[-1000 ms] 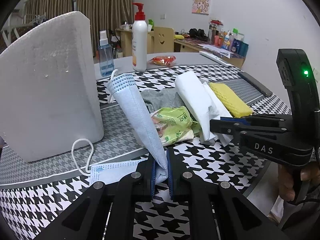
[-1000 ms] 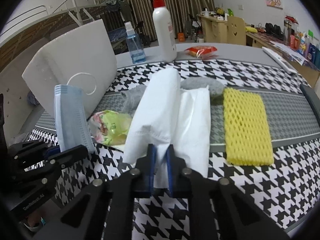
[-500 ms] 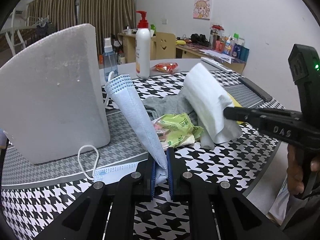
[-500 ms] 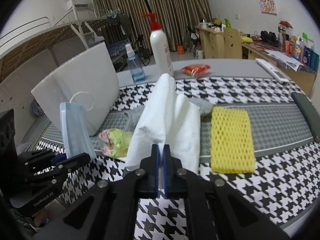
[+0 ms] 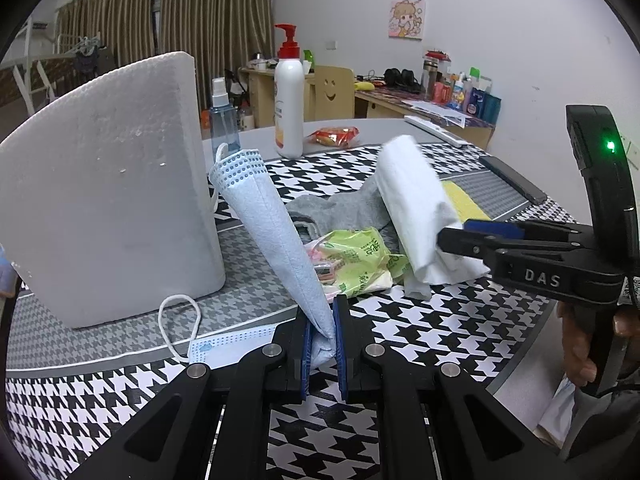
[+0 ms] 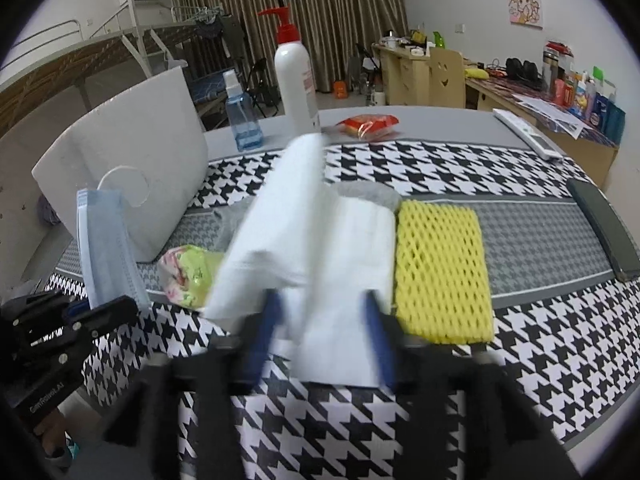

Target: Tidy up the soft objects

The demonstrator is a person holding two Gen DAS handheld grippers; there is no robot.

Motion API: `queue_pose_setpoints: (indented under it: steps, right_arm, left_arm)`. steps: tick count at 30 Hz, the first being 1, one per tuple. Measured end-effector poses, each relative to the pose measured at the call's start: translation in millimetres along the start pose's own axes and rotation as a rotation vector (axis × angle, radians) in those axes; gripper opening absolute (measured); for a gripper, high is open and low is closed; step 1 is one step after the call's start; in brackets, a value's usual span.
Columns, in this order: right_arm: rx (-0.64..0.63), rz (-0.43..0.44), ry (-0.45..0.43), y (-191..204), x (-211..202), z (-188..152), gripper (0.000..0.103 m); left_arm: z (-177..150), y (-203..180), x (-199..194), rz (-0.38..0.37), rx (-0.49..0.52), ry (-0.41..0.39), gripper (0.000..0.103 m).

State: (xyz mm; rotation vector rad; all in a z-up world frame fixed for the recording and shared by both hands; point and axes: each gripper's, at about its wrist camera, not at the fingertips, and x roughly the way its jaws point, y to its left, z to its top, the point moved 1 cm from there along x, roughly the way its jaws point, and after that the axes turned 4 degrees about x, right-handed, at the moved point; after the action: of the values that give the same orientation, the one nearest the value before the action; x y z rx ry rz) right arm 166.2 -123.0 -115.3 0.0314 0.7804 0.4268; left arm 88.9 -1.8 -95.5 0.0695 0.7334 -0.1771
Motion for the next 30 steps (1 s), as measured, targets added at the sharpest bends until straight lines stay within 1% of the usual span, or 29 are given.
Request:
queue_pose_setpoints:
  steps: [3,13,15,17,18,19,20,21,24,30]
  right_arm:
    - [-0.002,0.010,0.000,1.4,3.3,1.9,0.062]
    - [0.017,0.028,0.062,5.6,28.6,6.4,0.062]
    - [0.030,0.031,0.089,4.8,33.6,4.9,0.062]
    - [0.025,0.023,0.084,6.0,33.3,3.7,0.054]
    - [0.020,0.025,0.087,6.5,33.3,3.7,0.037]
    - [0.028,0.049,0.096,6.0,33.1,3.6,0.022]
    - [0.046,0.079,0.112,5.2,33.4,3.7,0.021]
    - [0.051,0.076,0.111,4.5,31.7,4.5,0.015]
    - [0.045,0.079,0.071,5.6,17.5,6.2,0.007]
    - [0.071,0.133,-0.007,-1.4,-10.8,14.0,0.007]
  left_arm:
    - [1.0,-0.7,0.6,-0.001,0.000,0.001,0.011]
    - [4.6,2.1,6.2,-0.003,-0.002,0.009,0.011]
    - [4.7,2.0,6.2,-0.003,-0.002,0.010,0.011]
    - [5.7,2.6,7.6,-0.004,-0.002,0.011,0.011]
    - [6.2,2.8,8.5,-0.004,-0.002,0.011,0.011]
    - [6.5,3.0,9.3,-0.006,-0.002,0.013,0.011]
    - [6.7,2.7,9.4,-0.006,-0.002,0.013,0.011]
    - [7.0,2.7,9.4,-0.006,-0.001,0.013,0.011]
    - [7.5,3.4,6.6,-0.001,-0.005,0.001,0.011]
    - [7.9,1.9,-7.1,0.012,0.003,-0.035,0.011]
